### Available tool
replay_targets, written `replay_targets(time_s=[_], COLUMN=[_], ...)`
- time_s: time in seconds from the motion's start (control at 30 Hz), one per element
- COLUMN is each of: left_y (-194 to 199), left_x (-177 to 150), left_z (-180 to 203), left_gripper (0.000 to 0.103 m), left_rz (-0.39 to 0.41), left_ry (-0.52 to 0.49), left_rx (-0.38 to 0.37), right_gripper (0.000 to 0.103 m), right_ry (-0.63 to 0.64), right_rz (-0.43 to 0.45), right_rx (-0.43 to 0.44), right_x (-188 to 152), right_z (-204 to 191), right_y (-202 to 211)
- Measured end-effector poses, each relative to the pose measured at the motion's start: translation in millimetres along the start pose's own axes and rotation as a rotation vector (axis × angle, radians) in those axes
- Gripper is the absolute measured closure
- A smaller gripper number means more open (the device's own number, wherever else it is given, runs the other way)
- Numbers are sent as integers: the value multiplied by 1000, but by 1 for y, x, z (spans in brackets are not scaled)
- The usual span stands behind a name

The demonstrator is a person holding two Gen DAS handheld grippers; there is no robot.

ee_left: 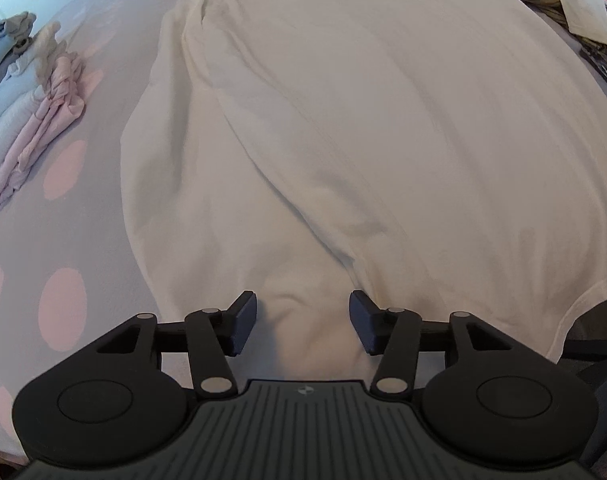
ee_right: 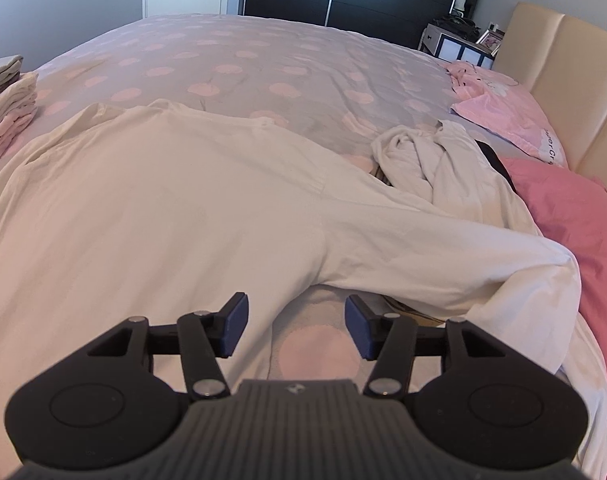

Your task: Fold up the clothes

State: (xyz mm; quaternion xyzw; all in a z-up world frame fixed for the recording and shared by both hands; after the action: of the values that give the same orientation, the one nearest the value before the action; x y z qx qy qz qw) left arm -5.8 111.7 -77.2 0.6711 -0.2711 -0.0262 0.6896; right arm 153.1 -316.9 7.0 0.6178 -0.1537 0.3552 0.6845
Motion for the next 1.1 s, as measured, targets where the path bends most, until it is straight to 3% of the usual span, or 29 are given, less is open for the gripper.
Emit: replay_targets(time_s=[0.07,0.13,0.17,0.23,0.3,0.37,0.4,0.53,0.6,0.87,1.1], left_y=[-2,-6,-9,-9,-6,-3,-3,6,20,111,147], left_x=[-3,-4,-4,-1,1,3,3,2,1,1,-3], left_z=[-4,-17,-23,-24,-21,-17,-18,-20,-27,-133,-234], left_gripper=[36,34,38,51,79,98,100,102,102,102,102], left_rz=[-11,-29,-36,-30,-21,-18,-18,3,41,352,513], left_ry=[5,83,121,124,108,96,100,110,162,596,832], left_rx=[14,-10,-40,-52,-44,-35,-29,-18,-6,25,65], right_gripper=[45,45,45,45,45,45,45,45,45,45,45], right_ry=[6,10,12,14,12,10,10,9,6,24,35], right_rz=[1,-2,-5,-7,-5,-1,-2,-6,-8,-36,-53], right_rx=[1,1,1,-1,-2,-3,-3,-1,-2,1,-9], right_x=[1,0,0,0,1,1,0,-1,-1,-3,-3], right_z=[-2,-4,-5,-5,-6,-6,-6,-6,-5,-9,-14], right_y=[0,-2,-2,-3,-1,0,-1,-1,-2,-10,-14])
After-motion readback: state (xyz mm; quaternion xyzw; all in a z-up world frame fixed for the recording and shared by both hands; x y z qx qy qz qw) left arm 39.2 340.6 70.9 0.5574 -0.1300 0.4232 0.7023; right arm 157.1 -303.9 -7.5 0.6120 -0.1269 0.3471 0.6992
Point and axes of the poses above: each gripper's, at about its wrist camera, not at the fingertips, and y roughly against the way its jaws point, z to its right, x to its top, the point moved 3 cm from there along -y, roughly the way its jaws point, and after that the axes turned 7 degrees about -x, right-handed, at the moved point
